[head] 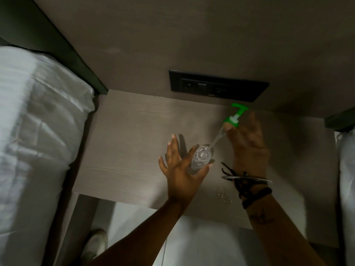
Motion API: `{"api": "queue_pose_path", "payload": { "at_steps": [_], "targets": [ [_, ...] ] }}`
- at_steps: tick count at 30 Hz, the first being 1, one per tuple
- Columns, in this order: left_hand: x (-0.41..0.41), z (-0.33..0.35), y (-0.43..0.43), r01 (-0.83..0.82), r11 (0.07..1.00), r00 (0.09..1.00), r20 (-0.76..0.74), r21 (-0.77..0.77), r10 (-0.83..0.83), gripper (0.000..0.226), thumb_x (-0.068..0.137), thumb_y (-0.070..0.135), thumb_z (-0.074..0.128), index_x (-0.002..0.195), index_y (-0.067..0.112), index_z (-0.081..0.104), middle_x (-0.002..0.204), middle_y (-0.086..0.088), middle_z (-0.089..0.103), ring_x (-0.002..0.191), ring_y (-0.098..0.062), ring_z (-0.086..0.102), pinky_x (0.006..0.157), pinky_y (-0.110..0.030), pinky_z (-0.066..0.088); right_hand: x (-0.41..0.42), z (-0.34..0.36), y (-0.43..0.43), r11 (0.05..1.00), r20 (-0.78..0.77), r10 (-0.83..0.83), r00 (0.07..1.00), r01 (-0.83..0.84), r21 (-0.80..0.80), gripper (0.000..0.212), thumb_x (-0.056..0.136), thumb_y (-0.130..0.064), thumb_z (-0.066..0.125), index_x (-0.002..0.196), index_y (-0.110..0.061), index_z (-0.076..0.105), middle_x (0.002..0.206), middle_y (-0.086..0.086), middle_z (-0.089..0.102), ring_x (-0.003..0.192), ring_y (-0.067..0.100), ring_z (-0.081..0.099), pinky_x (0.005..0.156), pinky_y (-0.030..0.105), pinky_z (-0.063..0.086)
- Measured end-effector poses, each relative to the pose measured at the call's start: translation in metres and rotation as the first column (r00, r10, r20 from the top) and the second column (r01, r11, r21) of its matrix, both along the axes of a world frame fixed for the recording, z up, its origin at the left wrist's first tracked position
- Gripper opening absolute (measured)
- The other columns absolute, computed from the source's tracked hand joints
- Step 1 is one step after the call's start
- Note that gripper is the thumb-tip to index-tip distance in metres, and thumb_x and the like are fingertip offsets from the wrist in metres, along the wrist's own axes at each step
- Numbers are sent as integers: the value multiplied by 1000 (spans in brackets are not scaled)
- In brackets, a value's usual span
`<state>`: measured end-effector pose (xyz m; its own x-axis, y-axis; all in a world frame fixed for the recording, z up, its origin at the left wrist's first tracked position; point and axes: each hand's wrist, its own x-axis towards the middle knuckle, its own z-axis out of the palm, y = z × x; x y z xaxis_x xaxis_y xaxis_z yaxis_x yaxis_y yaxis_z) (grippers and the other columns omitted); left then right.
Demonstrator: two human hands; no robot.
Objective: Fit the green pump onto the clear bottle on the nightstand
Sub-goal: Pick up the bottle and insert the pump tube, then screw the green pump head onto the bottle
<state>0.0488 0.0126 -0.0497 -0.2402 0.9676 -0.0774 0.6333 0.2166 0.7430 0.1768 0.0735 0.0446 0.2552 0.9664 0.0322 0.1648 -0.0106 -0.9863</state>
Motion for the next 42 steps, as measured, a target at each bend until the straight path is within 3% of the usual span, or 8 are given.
{"api": "queue_pose_path", "payload": {
  "at_steps": [7, 16, 21, 24, 28, 32, 37, 42],
  "targets": [
    [0, 4, -1, 18, 1000, 999, -47, -17, -19, 57, 74, 64, 65, 127, 45, 56, 166, 0, 4, 153, -16, -1, 119, -52, -5, -8, -20, -23, 978, 449, 116, 886, -180, 104, 39, 70, -34, 77, 105, -24, 65, 148, 18, 38, 135, 40, 35, 108, 49, 34],
    [-4, 1, 0, 41, 999, 999, -16, 19, -41, 55, 74, 71, 51, 113, 34, 67, 167, -1, 6, 153, -18, -1, 120, -60, -1, 10, -40, -30, 934, 693, 319, 647, -339, -114, 44, 69, -35, 79, 110, -23, 68, 155, 13, 24, 142, 34, 19, 108, 68, 27],
    [-4, 0, -1, 27, 1000, 999, 32, -7, -26, 50, 76, 64, 55, 114, 35, 67, 166, 1, 3, 153, -18, -2, 120, -57, -5, 10, -35, -21, 846, 560, 524, 642, -468, -256, 71, 78, -44, 65, 136, -43, 25, 160, 8, 3, 147, 30, 4, 117, 60, 9],
    [-4, 0, 1, 26, 999, 1000, 17, -31, -25, 48, 76, 62, 61, 115, 35, 67, 166, 4, 1, 153, -16, -3, 120, -54, -6, 8, -35, -15, 844, 553, 528, 644, -467, -263, 55, 82, -20, 70, 129, -36, 46, 159, 3, 13, 147, 30, 8, 115, 63, 14],
    [-5, 0, 2, 51, 998, 999, -8, -22, -51, 60, 76, 66, 48, 126, 36, 60, 166, 1, 2, 153, -19, -1, 120, -54, -5, -1, -34, -14, 929, 632, 365, 684, -311, -200, 42, 65, -38, 78, 104, -24, 67, 156, 8, 25, 146, 31, 11, 114, 64, 14],
    [-8, -3, -1, 74, 997, 997, 25, 17, -74, 50, 81, 55, 50, 130, 44, 50, 166, -6, 7, 153, -24, 1, 119, -62, -3, -10, -37, -19, 894, 695, 440, 569, -348, -281, 97, 52, -62, 78, 134, -29, 38, 160, 11, 5, 146, 30, 3, 113, 61, 1],
    [-6, -3, 2, 47, 999, 999, 26, 19, -47, 59, 74, 67, 48, 124, 38, 61, 166, -3, 8, 153, -19, 0, 120, -53, -6, -8, -38, -20, 886, 592, 452, 667, -416, -206, 51, 75, -46, 57, 124, -35, 55, 160, 2, 10, 147, 28, 0, 115, 63, 0],
    [-5, -6, 1, 47, 999, 999, 25, 21, -48, 54, 75, 65, 53, 115, 33, 67, 166, -2, 8, 153, -17, -1, 120, -53, -7, -12, -41, -17, 955, 653, 288, 700, -264, -139, 45, 61, -48, 81, 92, -17, 69, 149, 6, 41, 142, 29, 24, 113, 62, 18]
  ]
}}
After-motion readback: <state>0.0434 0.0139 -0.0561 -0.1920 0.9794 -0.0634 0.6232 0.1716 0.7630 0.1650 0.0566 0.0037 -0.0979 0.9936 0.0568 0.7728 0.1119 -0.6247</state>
